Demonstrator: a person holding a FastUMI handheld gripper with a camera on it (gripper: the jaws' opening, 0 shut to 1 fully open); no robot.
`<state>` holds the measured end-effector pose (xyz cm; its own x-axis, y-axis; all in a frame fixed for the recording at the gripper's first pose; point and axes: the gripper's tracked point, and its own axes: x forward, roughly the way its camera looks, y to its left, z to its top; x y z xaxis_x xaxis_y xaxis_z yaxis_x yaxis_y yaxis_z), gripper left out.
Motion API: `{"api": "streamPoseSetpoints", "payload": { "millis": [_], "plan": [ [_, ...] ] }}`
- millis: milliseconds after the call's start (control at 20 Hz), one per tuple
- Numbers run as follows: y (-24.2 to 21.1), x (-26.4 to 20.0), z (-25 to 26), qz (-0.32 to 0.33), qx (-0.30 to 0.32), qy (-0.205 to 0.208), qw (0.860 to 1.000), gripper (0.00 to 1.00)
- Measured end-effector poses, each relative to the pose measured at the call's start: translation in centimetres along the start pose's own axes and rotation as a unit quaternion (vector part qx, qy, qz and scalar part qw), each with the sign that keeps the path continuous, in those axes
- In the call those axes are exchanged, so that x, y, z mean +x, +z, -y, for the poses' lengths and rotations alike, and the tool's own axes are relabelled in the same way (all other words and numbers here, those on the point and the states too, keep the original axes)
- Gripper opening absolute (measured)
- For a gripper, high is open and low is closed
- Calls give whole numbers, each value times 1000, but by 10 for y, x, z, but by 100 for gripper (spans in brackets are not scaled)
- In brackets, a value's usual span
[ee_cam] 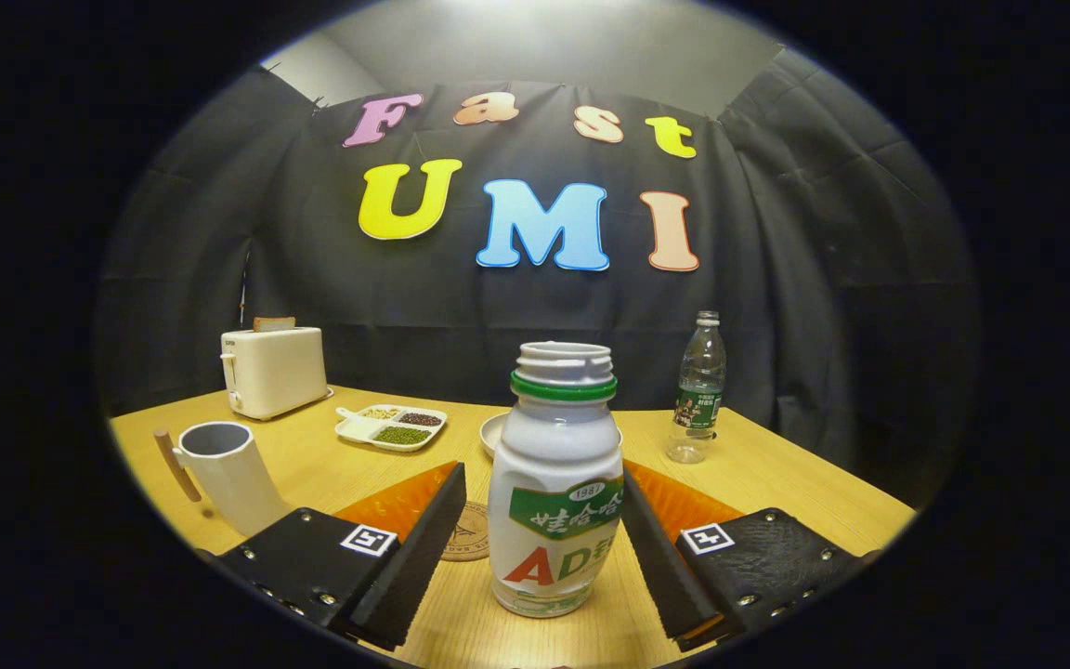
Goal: Take the bottle from table, then pour the juice into the cup, finally place the bottle on the coaster
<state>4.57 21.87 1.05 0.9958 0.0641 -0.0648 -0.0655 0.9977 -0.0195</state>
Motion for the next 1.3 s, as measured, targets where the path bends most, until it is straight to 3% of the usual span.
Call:
{"api": "streamPoseSetpoints", "payload": {
  "millis": [150,300,400,550,850,1300],
  "plan": [
    [-10,9,-1,-13,6,-1,1000,93],
    [-16,12,-2,-15,20,0,1000,74],
    [-10,9,-4,-18,15,3,1000,71],
    [-4,8,-7,-14,7,9,1000,70],
    [17,2,-26,-14,-77,36,996,70],
    [31,-2,-61,-18,-215,70,974,71]
  ]
}}
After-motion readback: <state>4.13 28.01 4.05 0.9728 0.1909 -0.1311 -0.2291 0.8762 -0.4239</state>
